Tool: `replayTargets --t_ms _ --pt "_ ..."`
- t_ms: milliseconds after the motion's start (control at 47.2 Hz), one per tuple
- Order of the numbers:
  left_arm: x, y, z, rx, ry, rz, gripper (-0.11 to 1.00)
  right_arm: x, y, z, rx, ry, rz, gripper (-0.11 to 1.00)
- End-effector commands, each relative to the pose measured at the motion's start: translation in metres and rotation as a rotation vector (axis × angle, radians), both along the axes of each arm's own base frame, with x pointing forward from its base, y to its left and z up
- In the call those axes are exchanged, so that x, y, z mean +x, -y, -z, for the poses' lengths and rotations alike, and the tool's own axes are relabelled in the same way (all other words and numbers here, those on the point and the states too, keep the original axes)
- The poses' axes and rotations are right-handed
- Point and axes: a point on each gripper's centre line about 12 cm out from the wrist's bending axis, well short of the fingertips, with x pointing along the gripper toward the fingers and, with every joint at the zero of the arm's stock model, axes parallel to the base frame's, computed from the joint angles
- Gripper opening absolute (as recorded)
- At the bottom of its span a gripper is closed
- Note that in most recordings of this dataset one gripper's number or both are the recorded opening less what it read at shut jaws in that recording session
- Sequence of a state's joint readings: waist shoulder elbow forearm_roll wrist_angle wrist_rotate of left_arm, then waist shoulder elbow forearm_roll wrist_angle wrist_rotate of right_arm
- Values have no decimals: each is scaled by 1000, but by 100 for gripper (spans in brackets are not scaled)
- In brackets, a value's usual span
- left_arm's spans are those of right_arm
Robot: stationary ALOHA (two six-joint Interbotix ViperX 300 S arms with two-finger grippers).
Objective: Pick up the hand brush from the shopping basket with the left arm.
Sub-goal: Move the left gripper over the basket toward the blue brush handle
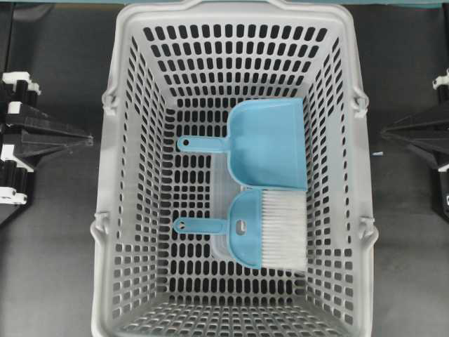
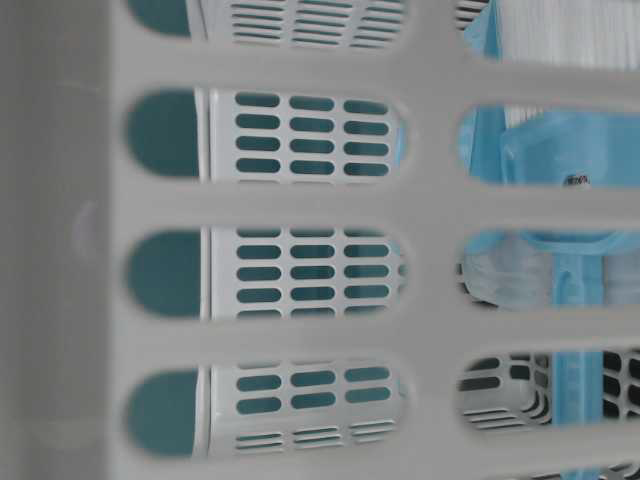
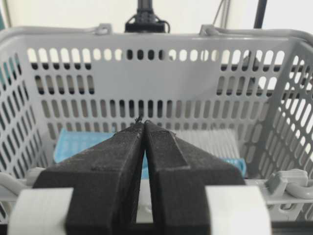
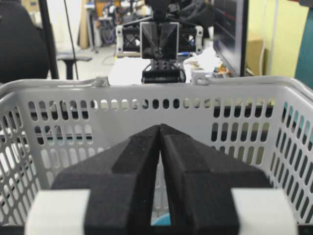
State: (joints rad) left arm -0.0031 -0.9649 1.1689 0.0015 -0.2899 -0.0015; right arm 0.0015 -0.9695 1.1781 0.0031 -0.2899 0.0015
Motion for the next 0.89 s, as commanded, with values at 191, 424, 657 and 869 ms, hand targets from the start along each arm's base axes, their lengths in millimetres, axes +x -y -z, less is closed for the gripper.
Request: replayTargets --t_ms 191,424,657,869 --pt "17 2 -45 8 -172 9 0 4 0 0 24 -51 3 0" --pt "45 9 -81 26 -407 27 0 4 0 0 23 -101 2 0" --pt "89 24 -94 49 -613 65 0 4 2 3 23 -133 9 0" --pt "120 26 -79 47 -799 54 0 4 2 3 23 -140 10 3"
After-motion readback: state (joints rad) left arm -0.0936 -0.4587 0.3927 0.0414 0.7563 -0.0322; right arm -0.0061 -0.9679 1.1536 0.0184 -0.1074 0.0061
